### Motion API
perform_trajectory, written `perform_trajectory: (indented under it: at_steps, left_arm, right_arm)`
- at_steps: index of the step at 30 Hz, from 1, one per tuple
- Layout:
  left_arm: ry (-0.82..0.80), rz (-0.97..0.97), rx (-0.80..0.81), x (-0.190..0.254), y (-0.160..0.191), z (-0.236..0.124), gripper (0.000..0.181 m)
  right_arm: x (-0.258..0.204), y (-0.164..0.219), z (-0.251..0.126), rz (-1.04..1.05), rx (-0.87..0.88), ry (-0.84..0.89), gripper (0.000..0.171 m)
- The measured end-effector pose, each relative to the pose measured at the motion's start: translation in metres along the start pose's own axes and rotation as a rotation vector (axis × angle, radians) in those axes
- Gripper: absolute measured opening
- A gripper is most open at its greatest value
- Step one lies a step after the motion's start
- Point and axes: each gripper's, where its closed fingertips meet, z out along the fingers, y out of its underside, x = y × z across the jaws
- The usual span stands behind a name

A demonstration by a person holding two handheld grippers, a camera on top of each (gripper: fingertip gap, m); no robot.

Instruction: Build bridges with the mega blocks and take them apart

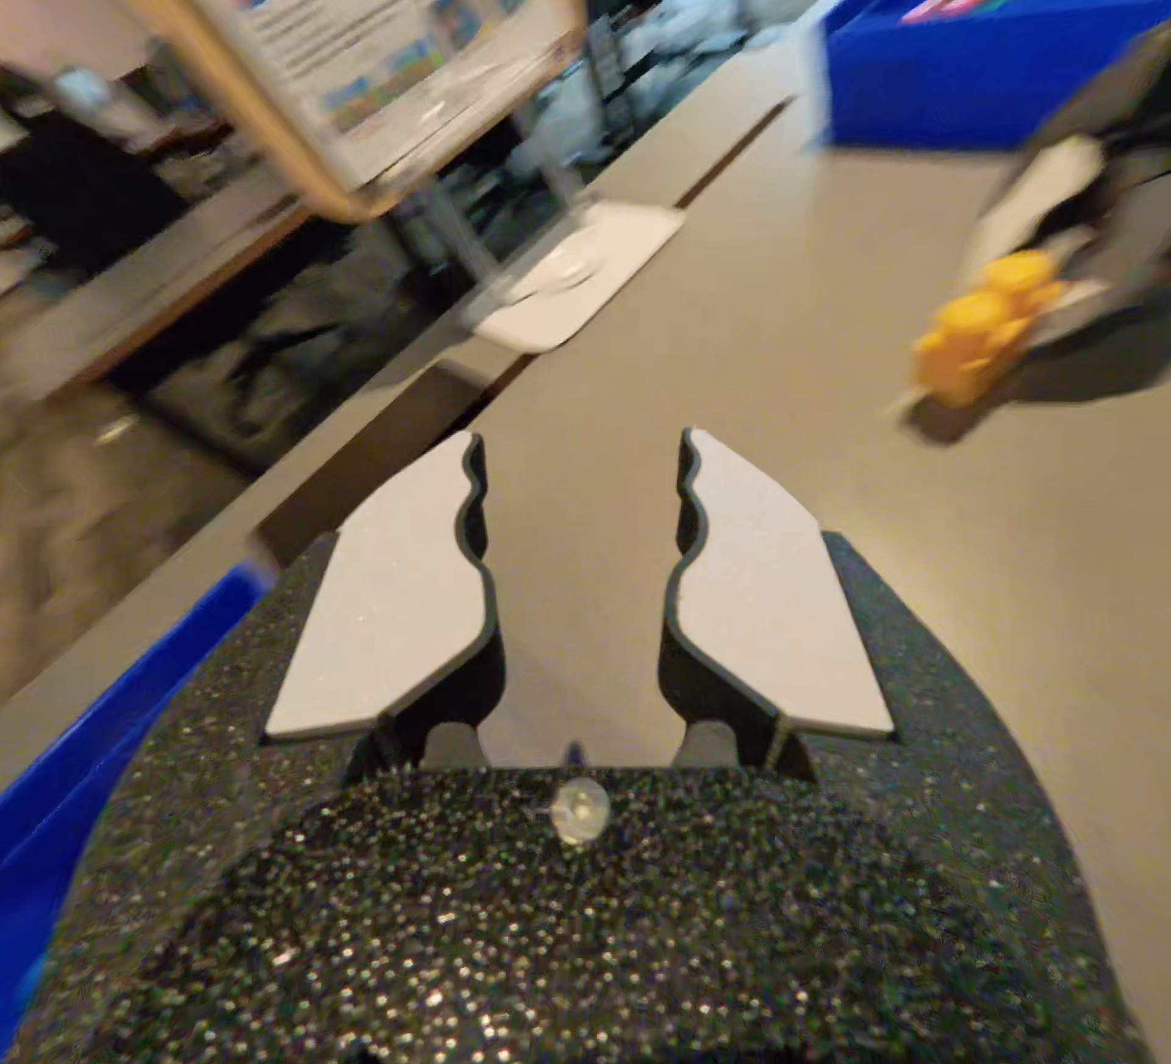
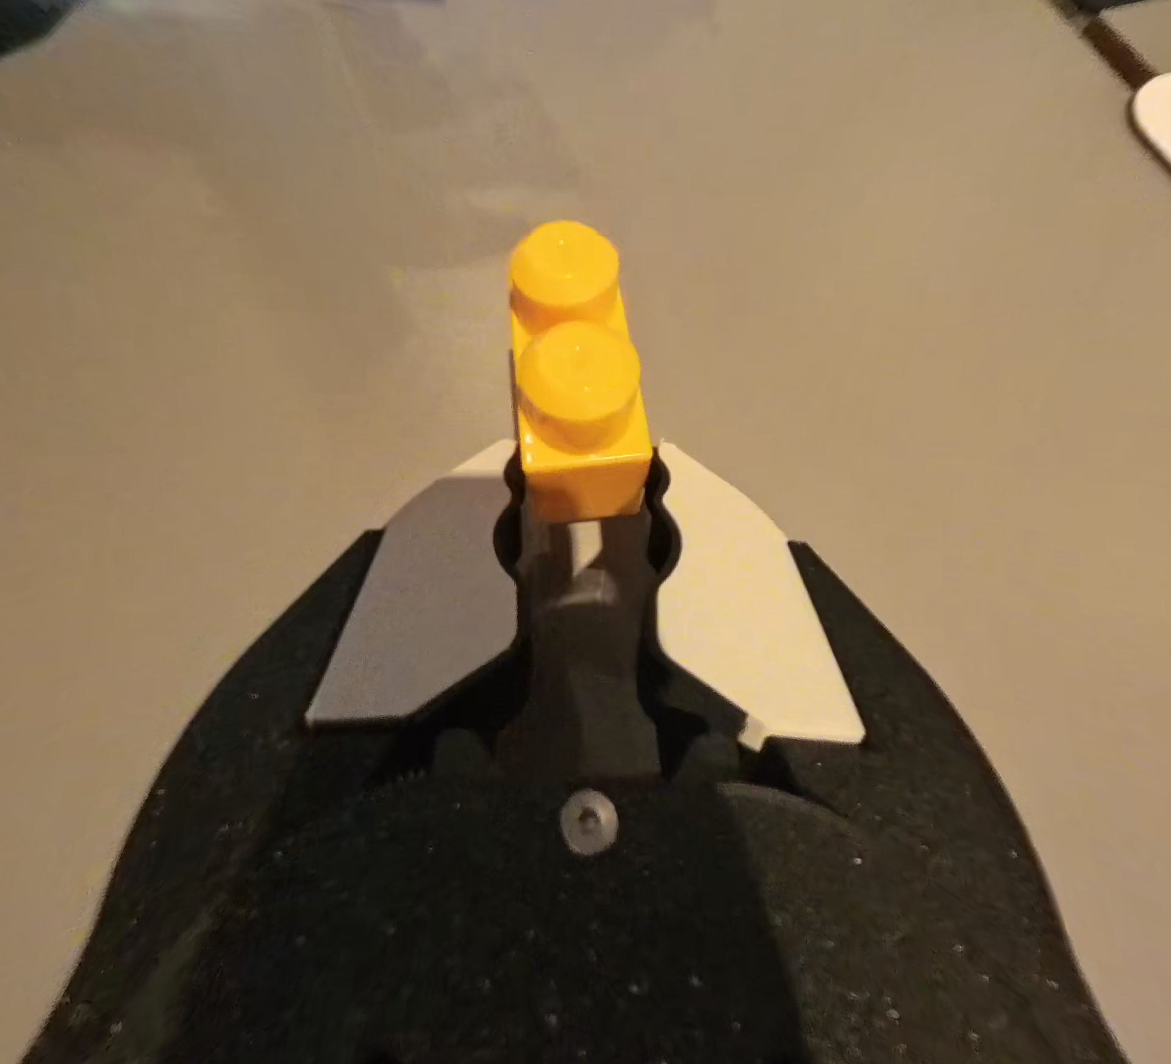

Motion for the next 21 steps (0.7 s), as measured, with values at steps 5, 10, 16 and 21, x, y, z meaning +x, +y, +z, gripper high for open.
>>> perform_trajectory:
  at_steps: [5,10,16,21]
  left_arm:
    - [-0.350,-0.181,-0.213,-0.091,0.081,-0.075,0.054]
    - [-0.497,-0.466,-0.349,-0.129,0.160,-0.122,0.056]
    - [-0.516,-0.532,-0.447,-0.134,0.191,-0.125,0.059]
    - [-0.523,-0.453,-0.587,-0.146,0.201,-0.117,0.059]
  right_arm:
    - [-0.003,0.011,0.012,0.011,-0.061,-0.027,0.037]
    - [-0.003,0.017,0.018,0.025,-0.080,-0.041,0.037]
    - [-0.006,0.021,0.019,0.026,-0.082,-0.067,0.044]
    - [-0.010,0.018,0.013,0.020,-0.046,-0.107,0.057]
